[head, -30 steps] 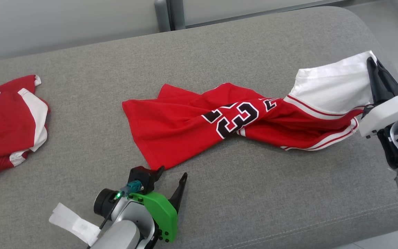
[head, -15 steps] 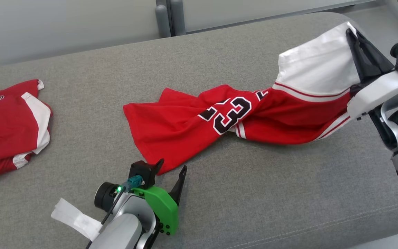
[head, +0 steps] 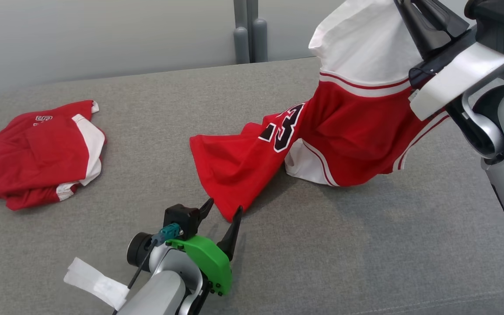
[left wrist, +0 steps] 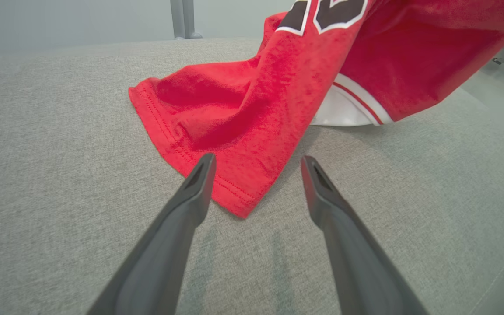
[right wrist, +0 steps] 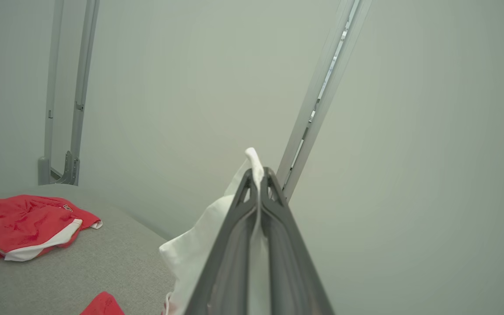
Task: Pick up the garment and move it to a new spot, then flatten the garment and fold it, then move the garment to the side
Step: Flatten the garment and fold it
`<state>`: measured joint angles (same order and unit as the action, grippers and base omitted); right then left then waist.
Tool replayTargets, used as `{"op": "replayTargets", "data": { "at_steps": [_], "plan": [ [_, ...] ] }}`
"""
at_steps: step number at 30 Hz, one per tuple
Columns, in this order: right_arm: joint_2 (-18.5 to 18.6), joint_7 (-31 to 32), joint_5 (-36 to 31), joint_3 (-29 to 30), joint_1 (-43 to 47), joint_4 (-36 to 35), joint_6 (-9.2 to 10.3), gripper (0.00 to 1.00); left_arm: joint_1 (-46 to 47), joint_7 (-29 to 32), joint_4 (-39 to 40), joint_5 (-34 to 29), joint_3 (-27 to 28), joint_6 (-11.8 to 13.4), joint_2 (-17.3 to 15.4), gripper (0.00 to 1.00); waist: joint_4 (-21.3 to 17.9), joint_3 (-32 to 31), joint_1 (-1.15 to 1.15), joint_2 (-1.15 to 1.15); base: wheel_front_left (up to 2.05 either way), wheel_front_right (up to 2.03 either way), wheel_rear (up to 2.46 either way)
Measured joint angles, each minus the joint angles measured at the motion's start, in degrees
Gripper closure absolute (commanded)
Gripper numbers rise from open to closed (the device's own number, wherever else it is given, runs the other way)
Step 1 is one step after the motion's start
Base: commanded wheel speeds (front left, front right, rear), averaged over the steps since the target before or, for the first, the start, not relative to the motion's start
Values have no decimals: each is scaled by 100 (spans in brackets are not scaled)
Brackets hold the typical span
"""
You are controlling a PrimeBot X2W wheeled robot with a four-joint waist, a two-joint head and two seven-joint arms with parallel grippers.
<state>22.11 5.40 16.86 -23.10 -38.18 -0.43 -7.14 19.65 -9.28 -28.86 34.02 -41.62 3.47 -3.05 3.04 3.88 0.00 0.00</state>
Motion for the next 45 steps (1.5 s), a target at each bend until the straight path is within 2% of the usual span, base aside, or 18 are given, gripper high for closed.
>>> {"op": "replayTargets", "data": {
  "at_steps": [11,15,18,20,23,26,30,36,45],
  "plan": [
    [-35,733,1127,-445,-343,-716,0,100,-139,-55,-38,111,-76,-1,14,0,516,-315,0,0,0,0,0],
    [-79,981,1479,-310,-497,-826,0,100,-186,-94,-40,134,-70,-1,14,0,682,-428,0,0,0,0,0],
    [-60,1138,1673,29,-639,-798,0,100,-209,-97,-37,164,-65,0,14,0,771,-506,0,0,0,0,0],
    [-12,1303,1820,339,-766,-575,42,100,-211,-144,-30,170,-40,9,13,0,826,-563,0,0,0,0,0],
    [185,1556,1852,538,-758,-152,211,100,-211,-144,-15,170,-27,11,13,0,845,-580,0,0,0,0,0],
    [398,1763,1852,615,-528,293,348,100,-211,-145,7,170,-29,14,14,0,850,-564,0,0,0,0,0],
    [625,2031,1807,548,98,750,439,100,-210,-145,88,170,-35,36,14,0,857,-491,0,0,0,0,0],
    [753,1985,1737,644,430,1037,573,100,-207,-144,160,170,-60,63,15,0,863,-299,0,0,0,0,0],
    [659,1593,1735,657,756,1144,572,100,-202,-136,265,169,-115,56,15,0,706,-79,0,0,0,0,0]
  ]
}}
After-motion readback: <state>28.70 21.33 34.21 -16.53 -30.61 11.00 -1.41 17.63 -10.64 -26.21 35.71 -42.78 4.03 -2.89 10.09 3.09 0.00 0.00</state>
